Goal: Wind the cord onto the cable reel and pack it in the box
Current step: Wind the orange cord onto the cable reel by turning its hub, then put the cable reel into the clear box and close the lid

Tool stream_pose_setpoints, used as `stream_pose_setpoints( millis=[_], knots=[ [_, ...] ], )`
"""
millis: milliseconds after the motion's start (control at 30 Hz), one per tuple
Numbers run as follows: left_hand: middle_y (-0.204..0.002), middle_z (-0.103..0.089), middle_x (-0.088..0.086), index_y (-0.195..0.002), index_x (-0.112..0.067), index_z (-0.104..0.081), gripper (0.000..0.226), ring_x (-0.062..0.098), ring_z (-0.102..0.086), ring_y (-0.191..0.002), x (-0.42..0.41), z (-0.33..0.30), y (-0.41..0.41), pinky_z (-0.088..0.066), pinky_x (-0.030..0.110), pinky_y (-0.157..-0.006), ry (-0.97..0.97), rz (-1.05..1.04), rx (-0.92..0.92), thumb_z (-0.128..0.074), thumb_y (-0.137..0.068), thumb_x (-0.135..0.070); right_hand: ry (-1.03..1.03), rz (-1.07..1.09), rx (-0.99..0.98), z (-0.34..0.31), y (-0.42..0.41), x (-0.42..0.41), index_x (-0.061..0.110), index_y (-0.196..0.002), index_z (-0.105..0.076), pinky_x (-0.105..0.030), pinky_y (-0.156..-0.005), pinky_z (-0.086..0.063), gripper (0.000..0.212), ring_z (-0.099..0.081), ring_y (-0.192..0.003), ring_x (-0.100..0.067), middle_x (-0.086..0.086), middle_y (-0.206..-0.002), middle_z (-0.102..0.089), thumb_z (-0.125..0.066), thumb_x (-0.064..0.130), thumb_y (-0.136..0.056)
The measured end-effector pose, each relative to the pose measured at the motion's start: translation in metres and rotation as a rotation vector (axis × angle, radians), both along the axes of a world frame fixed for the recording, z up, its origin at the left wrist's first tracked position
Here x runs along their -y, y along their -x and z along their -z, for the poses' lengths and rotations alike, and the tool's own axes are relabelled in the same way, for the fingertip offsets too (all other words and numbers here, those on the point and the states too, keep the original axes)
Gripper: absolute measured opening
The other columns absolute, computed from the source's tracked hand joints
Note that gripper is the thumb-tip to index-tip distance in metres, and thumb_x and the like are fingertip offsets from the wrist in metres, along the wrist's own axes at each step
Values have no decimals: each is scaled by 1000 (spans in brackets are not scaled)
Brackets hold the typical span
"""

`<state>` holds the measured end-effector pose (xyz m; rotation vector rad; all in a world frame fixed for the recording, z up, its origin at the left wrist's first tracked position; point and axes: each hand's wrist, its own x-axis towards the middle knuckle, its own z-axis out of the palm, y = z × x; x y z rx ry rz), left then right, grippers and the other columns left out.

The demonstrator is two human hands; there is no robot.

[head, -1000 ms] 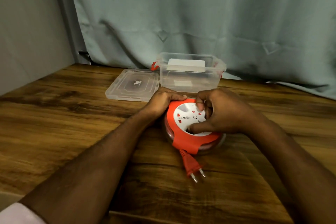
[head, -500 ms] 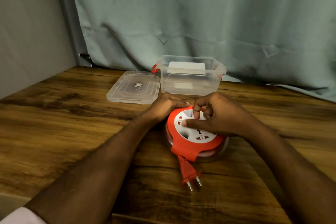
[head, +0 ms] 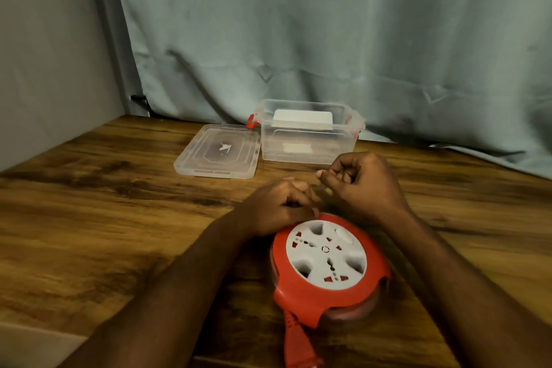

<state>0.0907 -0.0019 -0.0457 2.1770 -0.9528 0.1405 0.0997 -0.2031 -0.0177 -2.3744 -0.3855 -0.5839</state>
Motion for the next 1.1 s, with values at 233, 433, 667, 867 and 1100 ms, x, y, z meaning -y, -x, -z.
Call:
stream_pose_setpoints(
  millis=[233, 433, 667, 867, 1100],
  knots=[
    [-94, -68, -10, -89, -23, -79, 19, 13, -66, -92, 3, 0, 7, -51, 37, -84, 157, 54, -177, -64, -90, -34, -128, 39, -22, 6, -8, 4, 24, -73, -70, -42, -57, -54, 23, -56, -54, -18, 1, -56, -61, -79, 40, -87],
    [-129, -52, -4, -133, -26, -63, 42, 9, -57, -109, -16, -26, -31, -50, 36, -103, 471, -719, 117, -68, -92, -20, -391, 172, 42, -3, -38, 12, 30, -114, -64, -50, -83, -60, 38, -69, -90, -20, 2, -98, -72, -75, 51, -84],
    [-165, -25, 0, -150, -30, -44, 57, 21, -45, -137, -30, -54, -74, -39, 40, -115, 91, -771, -12, -63, -96, -34, -590, 95, -329, -48, -70, 4, 27, -162, -22, -50, -115, -45, 95, -43, -142, -35, -11, -164, -34, -79, 18, -87],
    [-154, -46, 7, -137, -27, -61, 44, 30, -61, -122, -27, -46, -60, -47, 44, -108, 18, -828, 111, -63, -94, -38, -629, 110, -322, -29, -39, 15, 21, -145, -53, -51, -97, -59, 70, -62, -120, -31, -8, -143, -58, -79, 7, -82],
    [-135, -59, 3, -123, -27, -72, 32, 15, -70, -85, -27, -34, 9, -54, 41, -96, 147, -780, 231, -70, -92, -36, -464, 152, -169, -15, 27, 35, 18, -137, -60, -40, -84, -59, 62, -65, -97, -23, -8, -115, -65, -84, 14, -80]
  ],
)
